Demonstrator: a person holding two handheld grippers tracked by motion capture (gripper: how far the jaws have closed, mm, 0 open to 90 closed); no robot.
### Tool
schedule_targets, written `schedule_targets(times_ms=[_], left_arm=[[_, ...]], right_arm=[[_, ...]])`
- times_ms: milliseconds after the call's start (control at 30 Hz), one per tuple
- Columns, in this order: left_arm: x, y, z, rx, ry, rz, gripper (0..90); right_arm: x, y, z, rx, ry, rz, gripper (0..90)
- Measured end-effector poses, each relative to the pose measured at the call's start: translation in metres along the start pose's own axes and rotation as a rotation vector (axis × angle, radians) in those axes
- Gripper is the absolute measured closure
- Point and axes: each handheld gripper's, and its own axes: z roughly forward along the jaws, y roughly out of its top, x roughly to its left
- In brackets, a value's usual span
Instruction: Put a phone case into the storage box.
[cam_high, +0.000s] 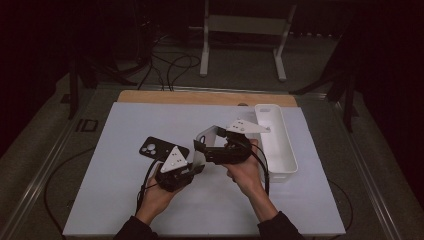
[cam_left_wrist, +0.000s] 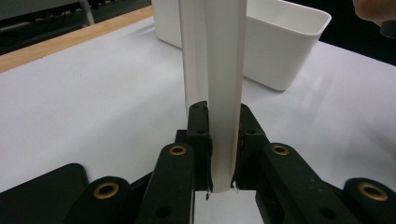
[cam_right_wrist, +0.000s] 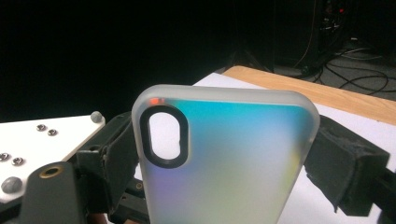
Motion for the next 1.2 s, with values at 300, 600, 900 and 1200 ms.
schedule_targets(times_ms=[300,600,900,1200], left_arm=[[0.001,0.001,-0.003,-0.004,0.004,0.006,78.6],[0.011,0.003,-0.014,-0.026,-0.016,-0.052,45.3],[0.018,0.003,-0.025,-0.056,0.034,-0.085,15.8],[0.025,0.002,-0.034,-0.076,0.073,-0.098,2.0]], right_arm=[[0.0,0.0,-0.002,-0.007,0.003,-0.002,16.9],[-0.003,-0.001,-0.004,0.001,-0.011,-0.011,16.9],[-0.008,-0.003,-0.006,0.002,-0.019,-0.007,16.8],[-0.009,-0.003,-0.009,0.003,-0.018,-0.014,16.9]])
